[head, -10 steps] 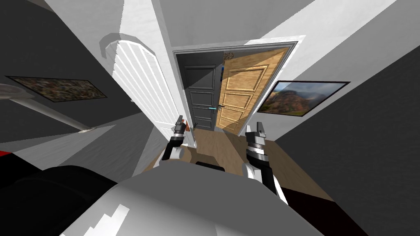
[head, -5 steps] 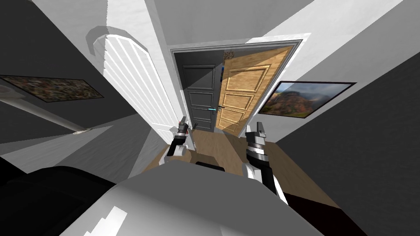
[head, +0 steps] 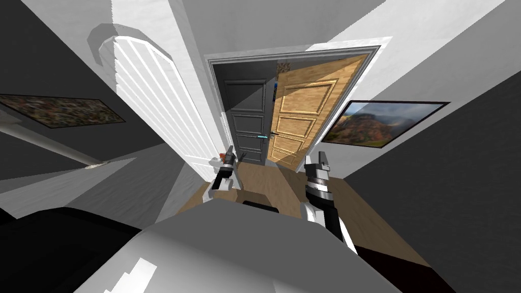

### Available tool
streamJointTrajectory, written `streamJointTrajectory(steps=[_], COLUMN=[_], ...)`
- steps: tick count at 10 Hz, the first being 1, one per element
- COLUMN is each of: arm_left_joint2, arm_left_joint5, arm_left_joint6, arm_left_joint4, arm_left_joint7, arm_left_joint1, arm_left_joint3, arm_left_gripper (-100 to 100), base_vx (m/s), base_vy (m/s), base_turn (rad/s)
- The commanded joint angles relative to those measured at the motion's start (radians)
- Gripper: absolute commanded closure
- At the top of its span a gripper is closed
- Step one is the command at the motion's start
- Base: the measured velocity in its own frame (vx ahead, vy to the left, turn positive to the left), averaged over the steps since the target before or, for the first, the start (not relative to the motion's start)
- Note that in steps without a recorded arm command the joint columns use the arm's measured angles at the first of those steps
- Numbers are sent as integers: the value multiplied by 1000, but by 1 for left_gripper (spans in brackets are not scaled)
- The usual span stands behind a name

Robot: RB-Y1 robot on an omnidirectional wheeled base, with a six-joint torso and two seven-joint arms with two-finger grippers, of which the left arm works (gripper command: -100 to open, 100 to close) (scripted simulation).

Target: Push the door open

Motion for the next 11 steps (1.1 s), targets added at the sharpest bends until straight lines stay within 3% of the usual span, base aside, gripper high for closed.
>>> streamJointTrajectory(steps=[1,10,11], arm_left_joint2=[1,8,8], arm_left_joint5=[0,3,3], arm_left_joint6=[-2,-18,-18], arm_left_joint4=[50,328,335], arm_left_joint7=[-2,-7,-7], arm_left_joint1=[-33,-212,-212], arm_left_joint3=[4,27,27], arm_left_gripper=[-100,-100,-100], base_vx=[99,100,58], base_vy=[-4,-11,-12], base_turn=[-2,-5,0])
